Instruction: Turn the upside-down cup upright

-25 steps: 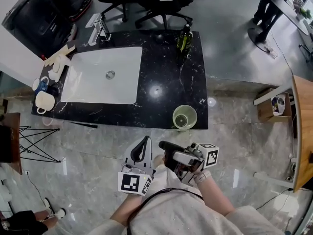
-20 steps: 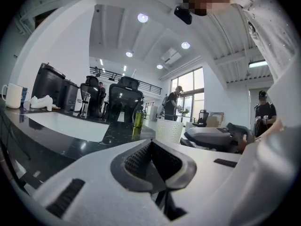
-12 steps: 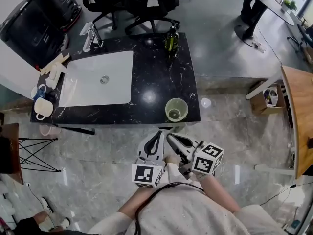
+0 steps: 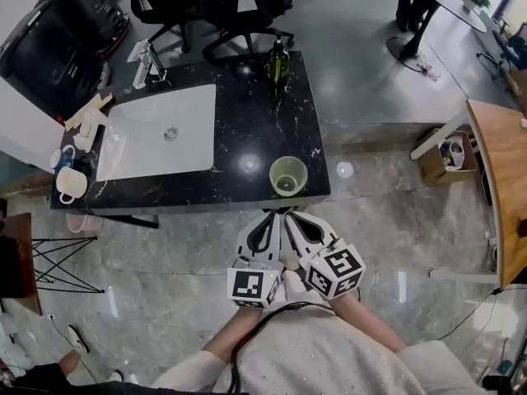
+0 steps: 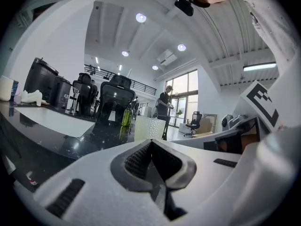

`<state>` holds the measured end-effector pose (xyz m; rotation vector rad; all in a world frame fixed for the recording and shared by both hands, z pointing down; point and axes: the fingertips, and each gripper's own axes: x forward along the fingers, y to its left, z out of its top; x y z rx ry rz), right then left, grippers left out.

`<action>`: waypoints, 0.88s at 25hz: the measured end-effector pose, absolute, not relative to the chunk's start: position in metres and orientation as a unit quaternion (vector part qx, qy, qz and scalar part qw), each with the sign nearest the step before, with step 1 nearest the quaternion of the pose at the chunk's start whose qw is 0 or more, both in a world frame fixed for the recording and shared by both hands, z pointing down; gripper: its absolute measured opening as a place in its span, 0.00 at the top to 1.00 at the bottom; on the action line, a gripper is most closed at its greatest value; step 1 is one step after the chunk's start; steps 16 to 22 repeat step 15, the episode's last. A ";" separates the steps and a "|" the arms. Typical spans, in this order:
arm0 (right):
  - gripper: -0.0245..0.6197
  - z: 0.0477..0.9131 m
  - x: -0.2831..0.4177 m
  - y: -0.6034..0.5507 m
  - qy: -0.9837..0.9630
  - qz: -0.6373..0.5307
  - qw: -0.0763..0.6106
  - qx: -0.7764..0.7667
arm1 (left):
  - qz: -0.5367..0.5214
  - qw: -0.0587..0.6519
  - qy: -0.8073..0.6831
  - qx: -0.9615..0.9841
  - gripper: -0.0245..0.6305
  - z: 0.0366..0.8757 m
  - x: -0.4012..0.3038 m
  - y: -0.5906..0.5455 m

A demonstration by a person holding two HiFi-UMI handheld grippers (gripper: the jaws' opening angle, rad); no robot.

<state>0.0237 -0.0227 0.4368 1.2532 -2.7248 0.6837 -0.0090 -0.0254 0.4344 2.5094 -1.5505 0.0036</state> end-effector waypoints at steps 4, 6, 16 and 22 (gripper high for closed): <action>0.95 0.440 0.035 -0.021 -0.880 0.207 0.041 0.425 | 0.002 0.097 -0.525 0.846 0.96 0.435 -0.005 -0.021; 0.95 0.440 0.039 -0.019 -0.878 0.199 0.046 0.433 | 0.001 0.096 -0.526 0.845 0.96 0.434 -0.005 -0.019; 0.95 0.439 0.044 -0.018 -0.875 0.173 0.070 0.447 | -0.005 0.095 -0.534 0.840 0.96 0.430 -0.003 -0.014; 0.95 0.439 0.044 -0.018 -0.875 0.173 0.070 0.447 | -0.005 0.095 -0.534 0.840 0.96 0.430 -0.003 -0.014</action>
